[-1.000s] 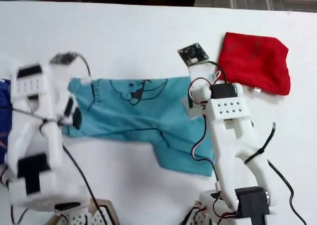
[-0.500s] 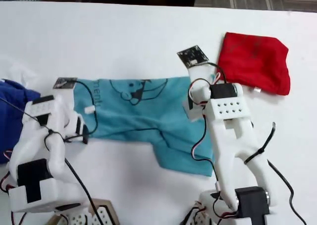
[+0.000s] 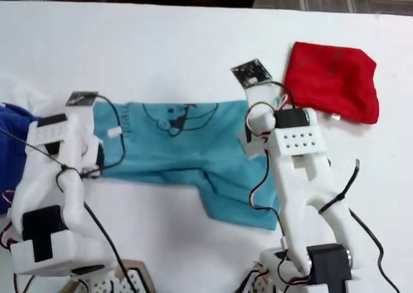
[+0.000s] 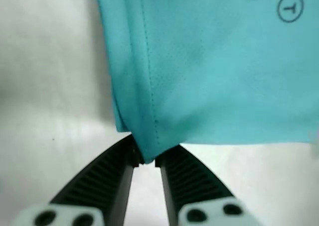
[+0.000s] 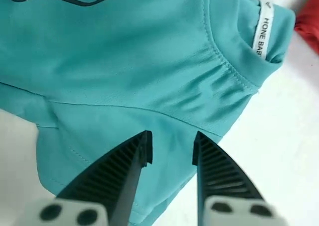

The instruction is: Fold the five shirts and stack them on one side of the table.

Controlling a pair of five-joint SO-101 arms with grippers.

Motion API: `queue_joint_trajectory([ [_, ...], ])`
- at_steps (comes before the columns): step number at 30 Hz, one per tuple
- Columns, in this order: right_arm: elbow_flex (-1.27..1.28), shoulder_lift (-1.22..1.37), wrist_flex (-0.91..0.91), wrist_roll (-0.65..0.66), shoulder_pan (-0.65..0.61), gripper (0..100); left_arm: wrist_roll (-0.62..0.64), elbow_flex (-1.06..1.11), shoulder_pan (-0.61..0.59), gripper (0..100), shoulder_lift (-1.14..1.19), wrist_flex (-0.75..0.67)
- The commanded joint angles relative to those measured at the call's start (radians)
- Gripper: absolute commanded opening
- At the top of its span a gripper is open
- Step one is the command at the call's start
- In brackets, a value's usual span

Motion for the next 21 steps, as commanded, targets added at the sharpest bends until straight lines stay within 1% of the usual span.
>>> queue_joint_trajectory([
  [1, -0.005, -0.039, 0.004, 0.009, -0.002, 14.4, 0.006, -0.091, -0.003, 3, -0.011, 0.083],
  [3, -0.005, -0.039, 0.004, 0.009, -0.002, 14.4, 0.005, -0.14, 0.003, 3, -0.011, 0.146],
  [5, -0.005, -0.039, 0.004, 0.009, -0.002, 14.4, 0.002, -0.17, -0.005, 3, -0.009, 0.167],
  [7, -0.005, -0.039, 0.005, 0.009, -0.001, 14.4, -0.017, -0.168, -0.015, 3, -0.003, 0.164],
  [10, -0.005, -0.039, 0.007, 0.009, -0.002, 14.4, -0.084, -0.143, -0.014, 3, -0.002, 0.164],
  [14, -0.005, -0.039, 0.007, 0.009, -0.007, 14.4, -0.091, -0.087, -0.014, 4, -0.002, 0.114],
  [18, -0.002, -0.039, 0.051, 0.011, -0.024, 14.2, -0.092, -0.028, -0.015, 10, -0.003, 0.092],
  [19, 0.0, -0.039, 0.074, 0.031, -0.047, 14.2, -0.092, -0.022, -0.018, 13, -0.003, 0.092],
  [21, 0.028, -0.039, 0.111, 0.126, -0.117, 14.2, -0.092, -0.022, -0.02, 16, -0.008, 0.094],
])
